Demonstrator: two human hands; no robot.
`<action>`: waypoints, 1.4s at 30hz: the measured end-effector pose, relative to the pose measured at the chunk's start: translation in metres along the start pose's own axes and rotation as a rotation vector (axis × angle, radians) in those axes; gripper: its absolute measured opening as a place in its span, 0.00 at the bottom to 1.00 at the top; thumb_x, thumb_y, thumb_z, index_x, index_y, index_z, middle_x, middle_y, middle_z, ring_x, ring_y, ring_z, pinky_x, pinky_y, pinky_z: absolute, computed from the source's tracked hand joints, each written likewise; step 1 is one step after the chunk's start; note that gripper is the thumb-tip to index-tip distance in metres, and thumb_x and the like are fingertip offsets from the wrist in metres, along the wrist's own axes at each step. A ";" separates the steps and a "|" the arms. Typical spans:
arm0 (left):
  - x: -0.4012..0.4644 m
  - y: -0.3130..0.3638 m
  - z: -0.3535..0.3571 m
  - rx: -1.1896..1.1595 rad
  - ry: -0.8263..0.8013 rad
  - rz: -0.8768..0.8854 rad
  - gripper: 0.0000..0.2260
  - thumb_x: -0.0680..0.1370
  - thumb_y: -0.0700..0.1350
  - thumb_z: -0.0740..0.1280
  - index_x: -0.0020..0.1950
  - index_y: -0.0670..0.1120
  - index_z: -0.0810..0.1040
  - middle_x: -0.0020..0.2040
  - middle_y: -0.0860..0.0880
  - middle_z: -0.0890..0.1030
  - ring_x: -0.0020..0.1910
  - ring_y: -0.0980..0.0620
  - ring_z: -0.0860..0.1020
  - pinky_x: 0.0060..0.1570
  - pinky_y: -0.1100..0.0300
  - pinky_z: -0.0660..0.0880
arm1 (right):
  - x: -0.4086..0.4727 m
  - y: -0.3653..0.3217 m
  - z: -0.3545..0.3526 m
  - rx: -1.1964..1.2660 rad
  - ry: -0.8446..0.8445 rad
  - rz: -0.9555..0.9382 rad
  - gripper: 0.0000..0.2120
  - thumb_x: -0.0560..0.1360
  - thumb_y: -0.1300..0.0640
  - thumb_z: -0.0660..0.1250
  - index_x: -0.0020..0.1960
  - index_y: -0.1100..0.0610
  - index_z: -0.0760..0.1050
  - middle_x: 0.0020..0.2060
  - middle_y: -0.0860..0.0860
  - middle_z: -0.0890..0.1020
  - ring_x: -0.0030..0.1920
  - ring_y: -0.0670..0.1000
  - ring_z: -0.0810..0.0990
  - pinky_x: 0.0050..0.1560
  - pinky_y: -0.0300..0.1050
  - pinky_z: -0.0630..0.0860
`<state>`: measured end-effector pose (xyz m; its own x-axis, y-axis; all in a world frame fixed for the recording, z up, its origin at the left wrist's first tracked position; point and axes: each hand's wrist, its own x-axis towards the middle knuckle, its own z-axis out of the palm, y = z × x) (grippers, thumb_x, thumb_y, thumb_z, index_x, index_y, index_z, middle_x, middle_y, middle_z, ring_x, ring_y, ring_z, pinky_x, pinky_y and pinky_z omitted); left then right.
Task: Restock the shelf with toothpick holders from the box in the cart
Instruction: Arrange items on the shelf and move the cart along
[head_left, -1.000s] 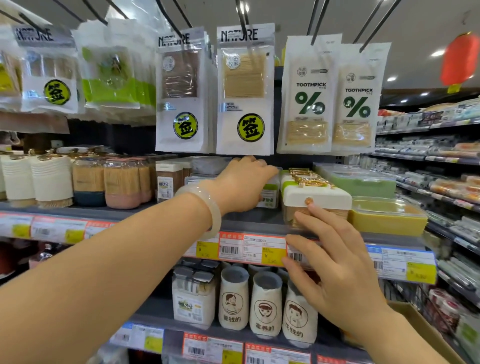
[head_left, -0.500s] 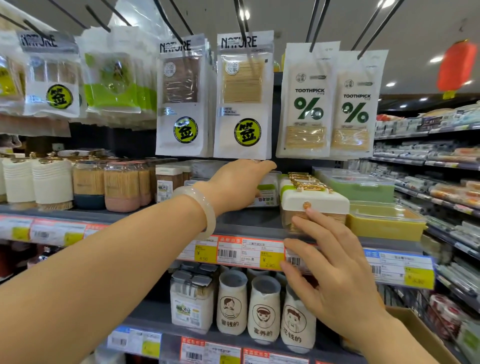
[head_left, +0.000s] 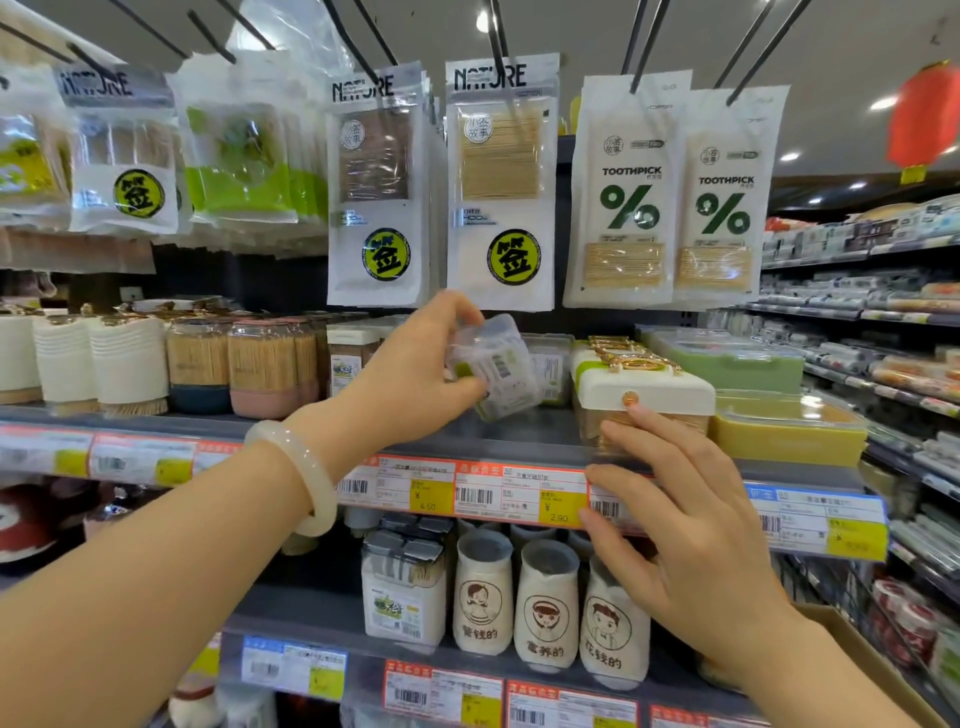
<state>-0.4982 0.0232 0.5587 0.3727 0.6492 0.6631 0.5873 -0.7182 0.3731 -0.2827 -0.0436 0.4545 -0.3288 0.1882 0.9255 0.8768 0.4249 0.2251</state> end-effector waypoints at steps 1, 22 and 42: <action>-0.002 -0.001 -0.001 -0.119 0.000 -0.083 0.20 0.74 0.39 0.70 0.59 0.50 0.65 0.49 0.54 0.75 0.48 0.50 0.80 0.45 0.55 0.80 | 0.000 0.000 0.000 -0.002 0.000 0.001 0.12 0.74 0.51 0.66 0.49 0.57 0.82 0.59 0.56 0.79 0.67 0.56 0.70 0.61 0.59 0.71; 0.020 0.001 0.006 0.618 -0.119 0.011 0.23 0.74 0.58 0.67 0.68 0.54 0.71 0.60 0.49 0.74 0.60 0.48 0.69 0.59 0.53 0.67 | 0.001 -0.001 0.000 -0.023 0.012 0.001 0.12 0.73 0.50 0.66 0.48 0.57 0.82 0.58 0.55 0.79 0.67 0.55 0.70 0.62 0.56 0.70; 0.050 -0.005 0.035 0.635 -0.165 -0.046 0.19 0.76 0.52 0.68 0.65 0.49 0.72 0.61 0.48 0.77 0.60 0.47 0.74 0.59 0.51 0.70 | 0.001 0.002 0.003 -0.024 0.022 -0.019 0.13 0.72 0.49 0.66 0.48 0.56 0.83 0.58 0.55 0.80 0.66 0.55 0.70 0.65 0.53 0.67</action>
<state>-0.4576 0.0682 0.5671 0.4130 0.7417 0.5285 0.8961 -0.4345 -0.0904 -0.2824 -0.0404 0.4550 -0.3381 0.1603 0.9274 0.8788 0.4064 0.2502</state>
